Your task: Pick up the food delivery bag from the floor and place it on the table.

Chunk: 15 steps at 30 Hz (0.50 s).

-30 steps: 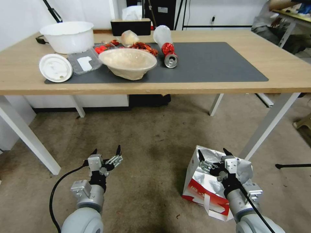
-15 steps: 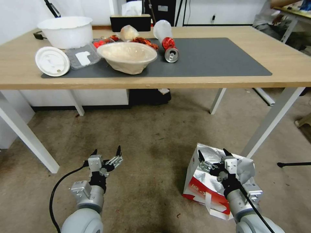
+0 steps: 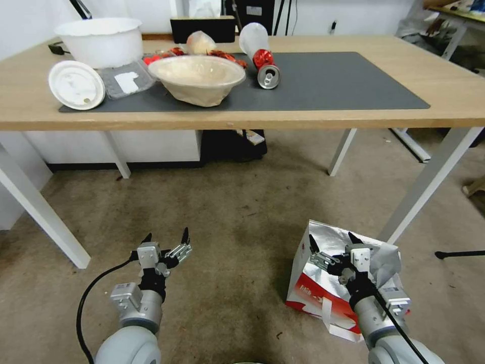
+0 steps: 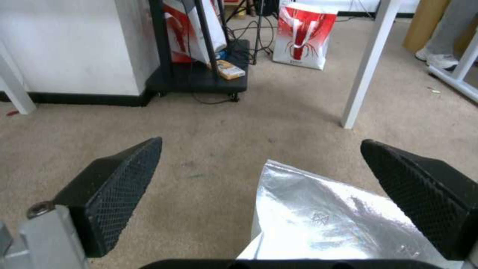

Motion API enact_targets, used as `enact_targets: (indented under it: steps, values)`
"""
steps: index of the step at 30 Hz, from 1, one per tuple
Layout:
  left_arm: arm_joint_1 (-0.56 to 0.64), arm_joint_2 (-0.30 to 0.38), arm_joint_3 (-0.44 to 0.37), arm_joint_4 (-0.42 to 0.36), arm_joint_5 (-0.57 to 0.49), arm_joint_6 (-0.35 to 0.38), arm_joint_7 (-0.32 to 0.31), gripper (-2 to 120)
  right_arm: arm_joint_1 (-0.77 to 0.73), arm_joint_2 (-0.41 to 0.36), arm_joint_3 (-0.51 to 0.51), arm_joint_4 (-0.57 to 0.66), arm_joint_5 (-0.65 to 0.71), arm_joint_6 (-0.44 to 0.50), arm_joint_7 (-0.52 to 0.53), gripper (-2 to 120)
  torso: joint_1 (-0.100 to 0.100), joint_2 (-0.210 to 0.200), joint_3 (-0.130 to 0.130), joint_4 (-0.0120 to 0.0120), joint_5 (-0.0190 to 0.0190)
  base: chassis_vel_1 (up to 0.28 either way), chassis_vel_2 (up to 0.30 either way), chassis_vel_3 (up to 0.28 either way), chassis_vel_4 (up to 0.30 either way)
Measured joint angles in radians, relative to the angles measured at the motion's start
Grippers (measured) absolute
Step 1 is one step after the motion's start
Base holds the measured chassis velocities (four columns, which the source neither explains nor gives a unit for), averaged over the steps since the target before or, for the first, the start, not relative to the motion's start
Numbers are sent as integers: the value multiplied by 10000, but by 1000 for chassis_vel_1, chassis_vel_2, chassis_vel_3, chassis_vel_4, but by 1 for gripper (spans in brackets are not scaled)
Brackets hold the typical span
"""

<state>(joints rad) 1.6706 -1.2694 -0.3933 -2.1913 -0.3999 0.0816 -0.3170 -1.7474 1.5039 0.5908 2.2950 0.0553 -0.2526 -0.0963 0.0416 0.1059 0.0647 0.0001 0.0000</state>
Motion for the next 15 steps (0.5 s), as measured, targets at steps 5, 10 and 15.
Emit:
enact_targets:
  steps: [5, 10, 15]
  values:
    - [8, 12, -21, -30, -12, -3, 0, 100, -15, 9, 2, 9, -2, 4, -10, 100, -23, -227, -207, 0, 0, 0, 0, 0, 0]
    - [16, 22, -23, -30, -19, -25, 0, 100, -29, 1, 28, 39, -2, 5, -16, 100, -43, -450, -407, 0, 0, 0, 0, 0, 0]
    - [20, 16, -10, -20, -19, -31, 1, 100, -61, -6, 35, 55, -2, 4, -17, 100, -51, -614, -562, 0, 0, 0, 0, 0, 0]
